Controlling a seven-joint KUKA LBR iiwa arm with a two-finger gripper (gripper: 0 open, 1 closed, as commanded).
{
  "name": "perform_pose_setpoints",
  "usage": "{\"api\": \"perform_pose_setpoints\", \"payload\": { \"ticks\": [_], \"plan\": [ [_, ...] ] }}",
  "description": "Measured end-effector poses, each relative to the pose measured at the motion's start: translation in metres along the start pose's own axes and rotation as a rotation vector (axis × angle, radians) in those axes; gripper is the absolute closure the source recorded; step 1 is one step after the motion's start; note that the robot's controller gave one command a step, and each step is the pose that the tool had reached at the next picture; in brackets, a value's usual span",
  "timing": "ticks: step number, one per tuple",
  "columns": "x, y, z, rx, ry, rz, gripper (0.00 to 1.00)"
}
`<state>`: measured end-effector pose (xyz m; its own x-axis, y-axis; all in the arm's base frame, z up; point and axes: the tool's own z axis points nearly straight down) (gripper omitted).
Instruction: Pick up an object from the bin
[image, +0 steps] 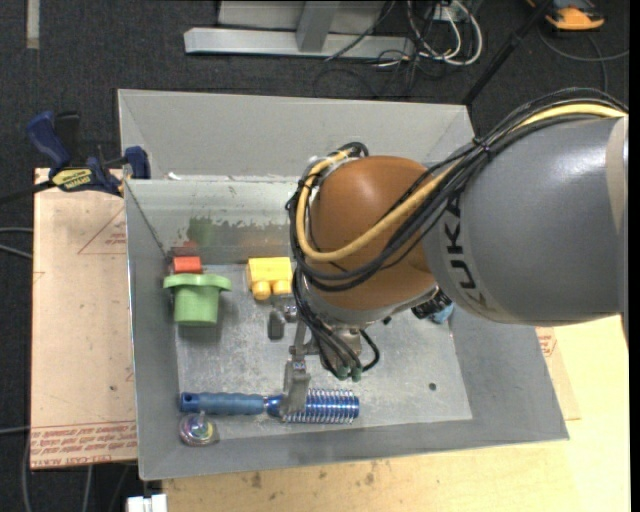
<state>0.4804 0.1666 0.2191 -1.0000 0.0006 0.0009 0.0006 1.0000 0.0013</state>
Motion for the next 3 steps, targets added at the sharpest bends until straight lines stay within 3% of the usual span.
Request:
{"api": "perform_pose_setpoints", "payload": {
  "ticks": [1,2,3],
  "plan": [
    [-0.012,-0.016,0.152,0.001,0.0,-0.083,0.0],
    [-0.012,-0.016,0.148,0.0,0.0,-0.084,1.0],
    [-0.017,-0.023,-0.037,-0.001,-0.009,-0.092,1.0]
  ]
}}
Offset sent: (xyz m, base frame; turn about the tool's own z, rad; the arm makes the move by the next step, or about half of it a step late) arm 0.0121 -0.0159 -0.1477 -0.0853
